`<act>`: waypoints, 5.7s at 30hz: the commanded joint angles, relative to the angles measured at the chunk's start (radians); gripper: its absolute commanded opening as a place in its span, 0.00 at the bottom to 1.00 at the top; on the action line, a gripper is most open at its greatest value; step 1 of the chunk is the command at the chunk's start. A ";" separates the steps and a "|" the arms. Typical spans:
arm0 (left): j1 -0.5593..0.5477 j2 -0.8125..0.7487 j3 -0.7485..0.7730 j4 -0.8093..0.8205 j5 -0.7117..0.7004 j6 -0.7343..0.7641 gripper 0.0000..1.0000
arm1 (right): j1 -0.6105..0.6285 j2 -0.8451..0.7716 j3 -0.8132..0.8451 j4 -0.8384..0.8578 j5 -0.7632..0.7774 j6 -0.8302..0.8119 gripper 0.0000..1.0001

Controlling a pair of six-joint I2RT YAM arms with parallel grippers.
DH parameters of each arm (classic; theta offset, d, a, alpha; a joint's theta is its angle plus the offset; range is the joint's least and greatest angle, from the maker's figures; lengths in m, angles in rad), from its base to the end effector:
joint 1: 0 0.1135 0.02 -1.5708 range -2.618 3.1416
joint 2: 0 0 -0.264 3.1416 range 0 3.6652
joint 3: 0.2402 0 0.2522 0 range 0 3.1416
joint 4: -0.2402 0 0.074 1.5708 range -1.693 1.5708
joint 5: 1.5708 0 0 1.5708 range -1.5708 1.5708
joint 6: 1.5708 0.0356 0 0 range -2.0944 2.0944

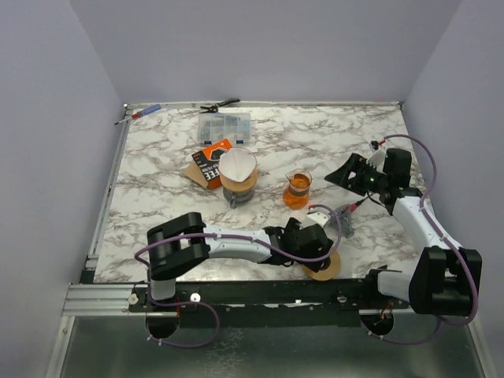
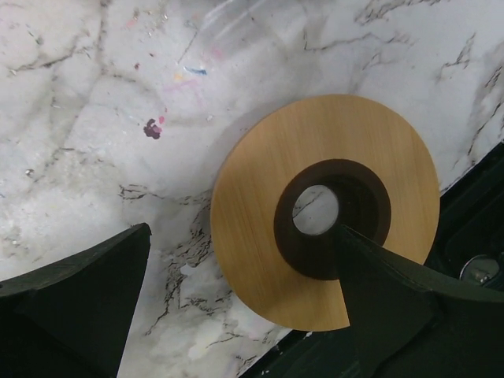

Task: Place the coffee filter in the dripper

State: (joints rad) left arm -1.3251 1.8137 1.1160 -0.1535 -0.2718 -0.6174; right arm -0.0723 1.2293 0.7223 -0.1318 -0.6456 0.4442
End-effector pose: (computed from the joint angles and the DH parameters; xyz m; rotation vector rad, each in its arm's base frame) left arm 0.1020 -0.3674 0.1769 0.7337 2.3512 -0.5741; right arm 0.2580 0.0028 0.2347 0.2019 2.1988 0.9183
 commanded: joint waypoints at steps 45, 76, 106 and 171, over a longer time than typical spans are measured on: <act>0.101 -0.233 -0.062 0.037 0.089 0.042 0.36 | -0.006 -0.105 0.148 -0.187 -0.035 -0.052 0.83; 0.431 -0.647 -0.281 0.012 0.098 0.036 0.36 | 0.389 -0.098 0.032 0.109 -0.180 0.190 0.75; 0.430 -0.639 -0.248 0.012 0.143 0.048 0.78 | 0.484 0.011 0.023 0.095 -0.144 0.167 0.00; 1.220 -0.674 -0.164 -0.161 0.120 0.293 0.99 | 0.092 0.132 0.200 0.080 -0.392 0.166 0.00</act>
State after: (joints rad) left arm -0.1120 1.1725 0.9676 -0.3519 -0.1467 -0.3065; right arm 0.0265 1.3354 0.8959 -0.1249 -0.9741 0.5667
